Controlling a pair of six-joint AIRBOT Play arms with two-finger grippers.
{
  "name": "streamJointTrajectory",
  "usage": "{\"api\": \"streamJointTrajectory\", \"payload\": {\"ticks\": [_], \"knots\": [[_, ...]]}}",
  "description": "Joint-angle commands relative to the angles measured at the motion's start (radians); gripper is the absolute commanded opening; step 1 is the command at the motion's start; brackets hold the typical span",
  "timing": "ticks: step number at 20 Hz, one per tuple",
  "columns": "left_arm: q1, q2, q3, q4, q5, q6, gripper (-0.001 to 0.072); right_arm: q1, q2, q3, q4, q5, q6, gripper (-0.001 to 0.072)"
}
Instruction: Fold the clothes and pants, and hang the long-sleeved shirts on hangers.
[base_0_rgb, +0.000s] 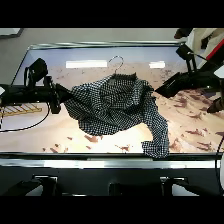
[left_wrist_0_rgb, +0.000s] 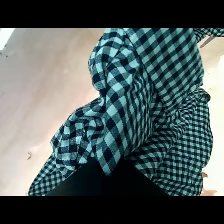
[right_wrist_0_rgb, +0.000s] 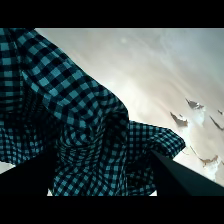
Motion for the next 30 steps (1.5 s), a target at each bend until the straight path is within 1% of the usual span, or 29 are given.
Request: {"api": "streamJointTrajectory", "payload": {"ticks": [1, 5, 10, 15, 19, 20, 21, 22, 23, 24, 25, 26, 30], "knots": [[0.000, -0.001, -0.004, 0.000, 0.000, 0.000, 0.0016, 0.036, -0.043, 0.001, 0.006, 0.000, -0.130, 0.0665], [0.000, -0.001, -0.004, -0.002, 0.000, 0.000, 0.0016, 0.075, -0.055, 0.001, -0.006, -0.183, -0.145, 0.0666], [0.000, -0.001, -0.004, -0.002, 0.000, 0.000, 0.0016, 0.127, -0.092, 0.001, -0.013, -0.209, -0.171, 0.0666], [0.000, -0.001, -0.004, -0.002, 0.000, 0.000, 0.0016, 0.142, -0.125, 0.001, 0.027, -0.257, -0.191, 0.0666], [0.000, -0.001, -0.004, -0.002, 0.000, 0.000, 0.0016, 0.160, -0.141, 0.001, 0.050, -0.259, -0.197, 0.0663], [0.000, -0.002, -0.004, -0.002, 0.000, 0.000, 0.0016, 0.164, -0.144, 0.001, 0.050, -0.253, -0.198, 0.0649], [0.000, -0.002, -0.004, -0.002, 0.000, 0.000, 0.0016, 0.165, -0.144, 0.001, 0.048, -0.248, -0.198, 0.0582], [0.000, -0.002, -0.004, -0.002, 0.000, 0.000, 0.0016, 0.165, -0.143, 0.001, 0.048, -0.241, -0.198, 0.0462], [0.000, -0.002, -0.004, -0.002, 0.000, 0.000, 0.0016, 0.165, -0.143, 0.001, 0.047, -0.234, -0.197, 0.0271], [0.000, -0.002, -0.004, -0.002, 0.000, 0.001, 0.0016, 0.163, -0.143, 0.001, 0.047, -0.215, -0.197, 0.0101], [0.000, -0.002, -0.004, -0.002, 0.000, 0.001, 0.0017, 0.163, -0.140, 0.001, 0.047, -0.198, -0.197, 0.0040], [0.000, -0.002, -0.004, -0.002, 0.000, 0.000, 0.0017, 0.163, -0.136, 0.001, 0.047, -0.182, -0.197, 0.0028], [0.000, -0.002, -0.004, -0.002, 0.001, 0.001, 0.0018, 0.163, -0.084, 0.001, 0.013, -0.147, -0.197, 0.0024]]}}
